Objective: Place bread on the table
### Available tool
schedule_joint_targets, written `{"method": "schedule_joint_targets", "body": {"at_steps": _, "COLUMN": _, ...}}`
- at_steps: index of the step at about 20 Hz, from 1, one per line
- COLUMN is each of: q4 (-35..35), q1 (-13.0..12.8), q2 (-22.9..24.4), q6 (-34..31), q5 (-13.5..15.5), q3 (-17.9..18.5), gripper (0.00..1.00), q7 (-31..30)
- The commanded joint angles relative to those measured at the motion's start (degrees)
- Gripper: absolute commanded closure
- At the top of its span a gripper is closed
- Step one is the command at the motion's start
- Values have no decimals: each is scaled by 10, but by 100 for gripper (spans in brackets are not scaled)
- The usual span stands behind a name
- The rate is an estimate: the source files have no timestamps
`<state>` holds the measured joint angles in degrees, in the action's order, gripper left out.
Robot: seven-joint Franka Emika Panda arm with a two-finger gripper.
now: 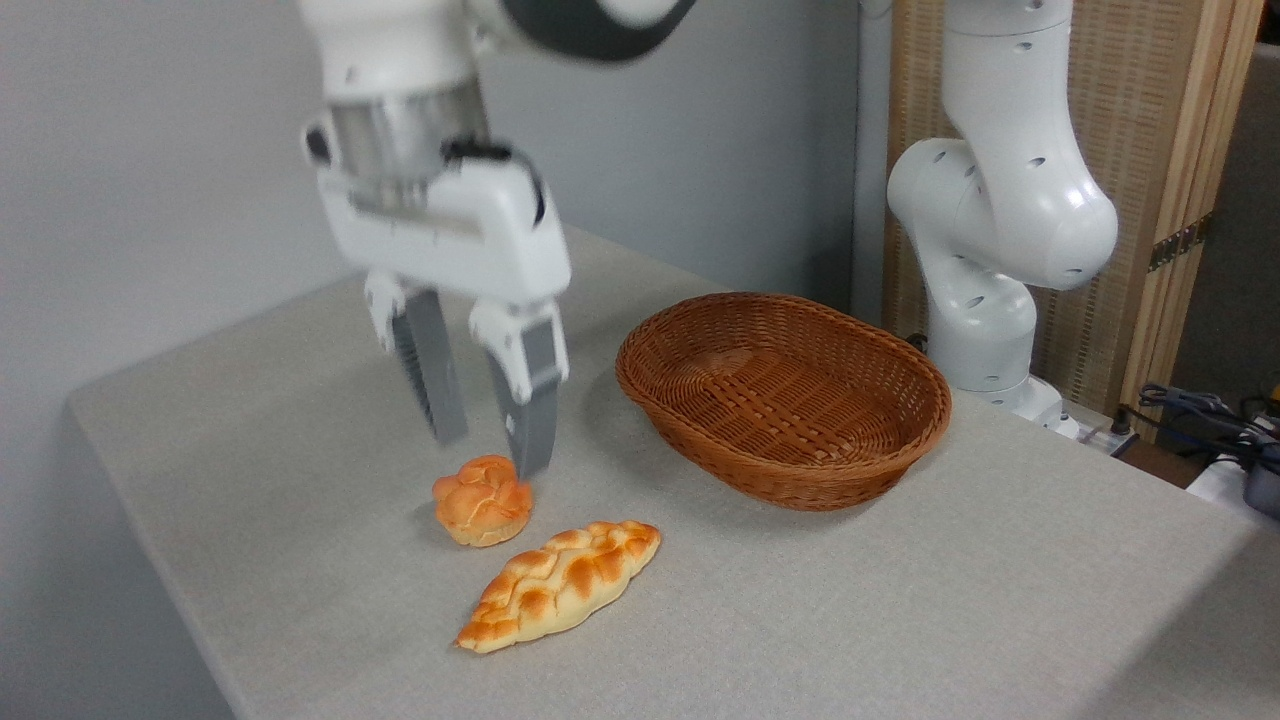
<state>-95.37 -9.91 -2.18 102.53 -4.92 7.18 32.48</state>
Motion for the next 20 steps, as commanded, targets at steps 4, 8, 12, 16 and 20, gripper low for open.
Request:
{"method": "schedule_joint_targets", "body": {"at_steps": 4, "q4": -15, "q1": 0, "q2": 73, "q6": -108, "q5": 67, "q3": -2, "gripper": 0, "q7": 18}}
{"method": "schedule_joint_targets", "body": {"at_steps": 8, "q4": -7, "q1": -4, "q2": 65, "q6": -112, "q5": 68, "q3": 0, "gripper": 0, "q7": 23}}
{"method": "schedule_joint_targets", "body": {"at_steps": 12, "q4": -7, "q1": 2, "q2": 64, "q6": -106, "q5": 68, "q3": -3, "gripper": 0, "q7": 35}}
{"method": "schedule_joint_targets", "body": {"at_steps": 16, "q4": -6, "q1": 34, "q2": 65, "q6": -106, "q5": 68, "q3": -22, "gripper": 0, "q7": 85}}
{"method": "schedule_joint_targets", "body": {"at_steps": 20, "q4": -6, "q1": 66, "q2": 65, "q6": -106, "q5": 66, "q3": -58, "gripper": 0, "q7": 86}}
